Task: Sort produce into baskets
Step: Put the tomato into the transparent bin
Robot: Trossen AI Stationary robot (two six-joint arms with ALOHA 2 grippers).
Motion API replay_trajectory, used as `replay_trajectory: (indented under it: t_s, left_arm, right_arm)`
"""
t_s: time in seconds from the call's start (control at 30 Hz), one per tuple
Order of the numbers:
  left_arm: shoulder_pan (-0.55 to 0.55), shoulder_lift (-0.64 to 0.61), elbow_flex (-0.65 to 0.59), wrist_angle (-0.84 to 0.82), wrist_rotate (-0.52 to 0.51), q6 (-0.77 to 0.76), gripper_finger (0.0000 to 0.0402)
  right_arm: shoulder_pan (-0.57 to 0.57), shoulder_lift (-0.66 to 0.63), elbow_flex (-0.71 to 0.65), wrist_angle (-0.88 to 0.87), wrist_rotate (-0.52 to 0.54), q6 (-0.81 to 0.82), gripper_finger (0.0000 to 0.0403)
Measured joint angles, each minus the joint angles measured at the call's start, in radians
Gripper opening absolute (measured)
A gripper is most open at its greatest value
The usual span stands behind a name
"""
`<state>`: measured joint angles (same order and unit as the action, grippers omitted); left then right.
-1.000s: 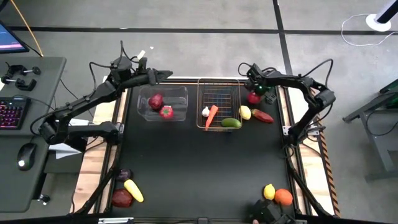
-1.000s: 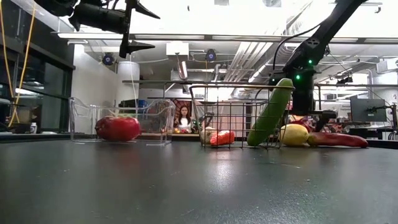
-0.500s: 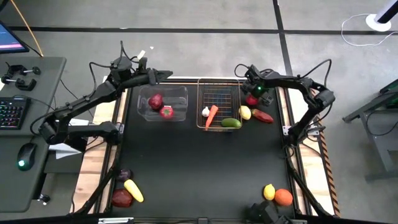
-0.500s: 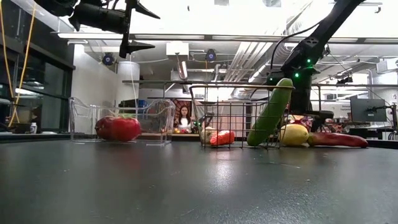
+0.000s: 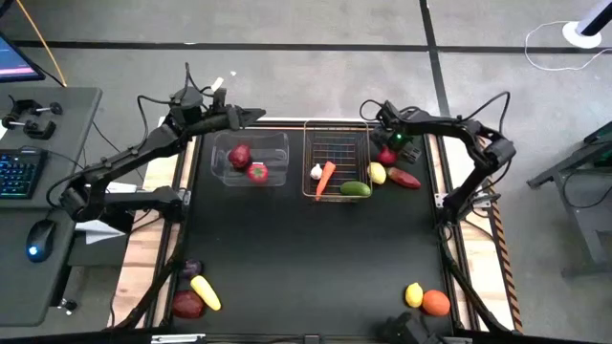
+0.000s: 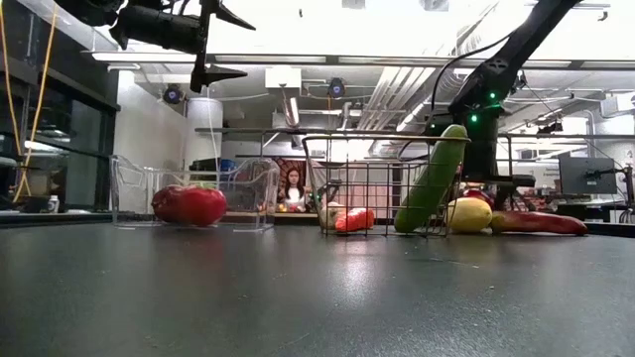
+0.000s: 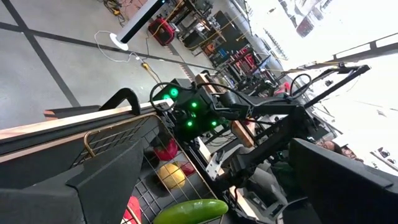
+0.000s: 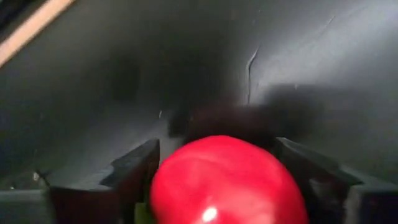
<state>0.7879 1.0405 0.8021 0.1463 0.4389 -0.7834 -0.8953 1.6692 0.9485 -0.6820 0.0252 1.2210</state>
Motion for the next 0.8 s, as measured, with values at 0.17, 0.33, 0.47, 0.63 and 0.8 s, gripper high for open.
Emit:
replay_trajectory:
  t_s: [0.17,0.33,0.47,0.63,0.8]
  left_arm:
    - [0.000,0.000,0.000,0.000,0.000,0.030,0.0390]
    - [0.000,0.000,0.000,0.002,-0.001,0.071,0.0390]
    - [0.000,0.000,0.000,0.011,-0.001,0.111,0.0390]
    - [0.001,0.000,0.000,0.011,-0.002,0.109,0.0390]
    - [0.001,0.000,0.000,0.013,-0.003,0.028,0.0390]
  right_arm:
    - [0.015,-0.073,0.000,-0.016,0.013,-0.056,0.0244]
    - [-0.019,-0.247,0.000,-0.007,0.115,-0.084,0.0244]
    - [-0.043,-0.393,0.000,0.091,0.147,-0.151,0.0244]
    - [0.014,-0.472,0.000,0.282,0.066,-0.236,0.0244]
    - [0.199,-0.428,0.000,0.546,-0.001,-0.258,0.0244]
